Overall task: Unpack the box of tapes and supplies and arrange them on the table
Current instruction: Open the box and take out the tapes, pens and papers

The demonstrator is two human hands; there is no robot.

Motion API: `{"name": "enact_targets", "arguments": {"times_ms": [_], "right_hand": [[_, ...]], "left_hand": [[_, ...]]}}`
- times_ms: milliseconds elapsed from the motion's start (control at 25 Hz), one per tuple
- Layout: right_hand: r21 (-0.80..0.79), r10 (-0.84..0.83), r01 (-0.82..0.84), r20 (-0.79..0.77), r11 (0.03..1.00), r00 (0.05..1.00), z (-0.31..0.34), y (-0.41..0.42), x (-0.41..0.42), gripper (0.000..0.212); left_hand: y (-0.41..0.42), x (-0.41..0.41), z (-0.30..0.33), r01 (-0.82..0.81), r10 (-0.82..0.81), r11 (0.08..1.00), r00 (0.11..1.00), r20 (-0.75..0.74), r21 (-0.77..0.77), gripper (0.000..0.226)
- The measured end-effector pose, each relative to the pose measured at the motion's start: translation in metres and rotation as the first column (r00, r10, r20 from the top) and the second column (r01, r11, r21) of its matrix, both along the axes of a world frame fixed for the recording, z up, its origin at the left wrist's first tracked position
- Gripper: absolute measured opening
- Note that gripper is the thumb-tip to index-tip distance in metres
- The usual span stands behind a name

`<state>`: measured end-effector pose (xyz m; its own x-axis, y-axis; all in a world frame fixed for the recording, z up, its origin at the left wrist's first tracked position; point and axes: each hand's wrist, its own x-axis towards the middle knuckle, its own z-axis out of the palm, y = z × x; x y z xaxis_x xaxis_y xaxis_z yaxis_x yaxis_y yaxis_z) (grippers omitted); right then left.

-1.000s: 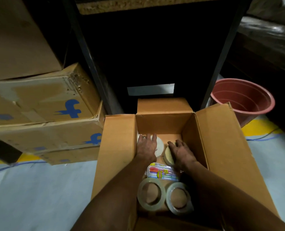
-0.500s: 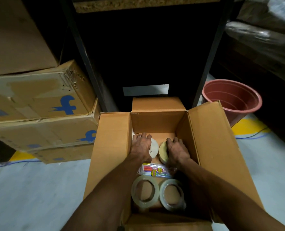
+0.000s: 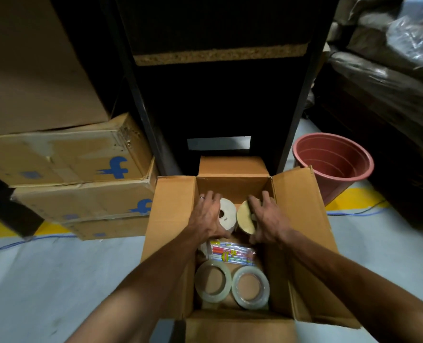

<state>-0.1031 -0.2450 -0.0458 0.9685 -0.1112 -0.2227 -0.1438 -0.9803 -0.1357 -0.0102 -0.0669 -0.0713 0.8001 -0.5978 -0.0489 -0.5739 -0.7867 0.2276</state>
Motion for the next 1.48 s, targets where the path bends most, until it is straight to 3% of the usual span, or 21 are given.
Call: {"name": "enact_targets", "arguments": {"times_ms": [200, 480, 640, 960, 1200, 1480], "right_hand": [[0.176, -0.037, 0.016, 0.121, 0.984, 0.992, 0.061, 0.000, -0.024, 0.126], [0.340, -0.070, 0.009, 0.168, 0.940, 0.983, 0.212, 0.008, -0.071, 0.133], [0.496, -0.172, 0.107, 0.087, 0.861, 0.981, 0.324, 0.025, -0.093, 0.128], [0.512, -0.028, -0.033, 0.111, 0.858, 0.993, 0.526, 0.058, -0.113, 0.121], [0.528, 0.103, -0.201, 0.210, 0.825, 0.972, 0.593, 0.082, -0.079, 0.121], [0.554, 0.127, -0.261, 0.268, 0.791, 0.955, 0.625, 0.142, 0.003, 0.119]], "left_hand": [[0.016, -0.017, 0.075, -0.028, 0.030, 0.989, 0.999, 0.014, -0.143, 0.103], [0.045, -0.070, 0.246, -0.150, 0.088, 0.937, 0.976, -0.200, -0.315, 0.100], [0.068, -0.107, 0.346, -0.208, 0.128, 0.927, 0.958, -0.258, -0.312, 0.110], [0.109, -0.160, 0.545, -0.371, 0.267, 0.875, 0.906, -0.329, -0.312, 0.105], [0.149, -0.145, 0.617, -0.426, 0.360, 0.820, 0.903, -0.234, -0.382, 0.099], [0.228, -0.074, 0.655, -0.495, 0.463, 0.777, 0.868, -0.179, -0.390, 0.100]]}}
